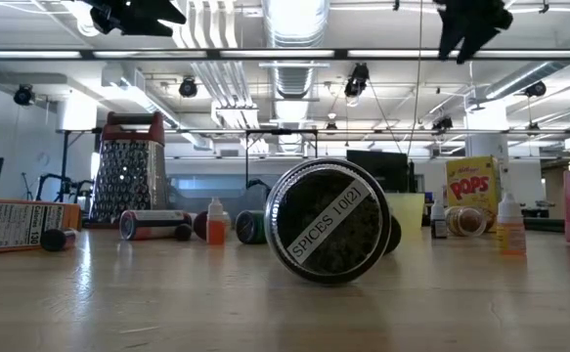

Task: Pick & Place Kitchen Items
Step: Put the yellow cereal box into the yellow bin

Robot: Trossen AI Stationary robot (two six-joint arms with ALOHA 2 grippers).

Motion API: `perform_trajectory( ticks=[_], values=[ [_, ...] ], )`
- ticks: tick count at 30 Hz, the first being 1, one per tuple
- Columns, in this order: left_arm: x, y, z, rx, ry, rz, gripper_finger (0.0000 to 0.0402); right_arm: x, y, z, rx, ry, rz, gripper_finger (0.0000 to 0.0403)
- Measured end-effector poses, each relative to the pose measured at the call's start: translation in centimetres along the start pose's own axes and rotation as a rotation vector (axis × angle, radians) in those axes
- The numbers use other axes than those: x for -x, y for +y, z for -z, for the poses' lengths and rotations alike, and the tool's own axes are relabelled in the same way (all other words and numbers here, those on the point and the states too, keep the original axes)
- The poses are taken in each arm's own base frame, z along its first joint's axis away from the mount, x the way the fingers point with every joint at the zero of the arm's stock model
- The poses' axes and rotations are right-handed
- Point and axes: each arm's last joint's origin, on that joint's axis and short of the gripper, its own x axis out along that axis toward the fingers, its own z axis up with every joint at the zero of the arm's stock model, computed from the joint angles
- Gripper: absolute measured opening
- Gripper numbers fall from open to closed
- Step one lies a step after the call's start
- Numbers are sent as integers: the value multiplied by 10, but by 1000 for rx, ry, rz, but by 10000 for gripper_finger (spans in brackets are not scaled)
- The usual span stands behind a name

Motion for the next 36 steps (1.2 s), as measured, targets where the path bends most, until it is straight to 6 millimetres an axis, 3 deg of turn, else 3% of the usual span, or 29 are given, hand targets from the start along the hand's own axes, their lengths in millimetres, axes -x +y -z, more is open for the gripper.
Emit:
perform_trajectory(
  ticks=[17,30,36],
  values=[
    [-4,-3,3,19,24,2,319,-70,-28,35,-44,336,-45,363],
    [-13,-10,8,27,63,2,319,-121,-22,60,-48,392,-160,363],
    [-14,-11,8,34,65,2,319,-135,-21,64,-40,393,-163,363]
  ],
)
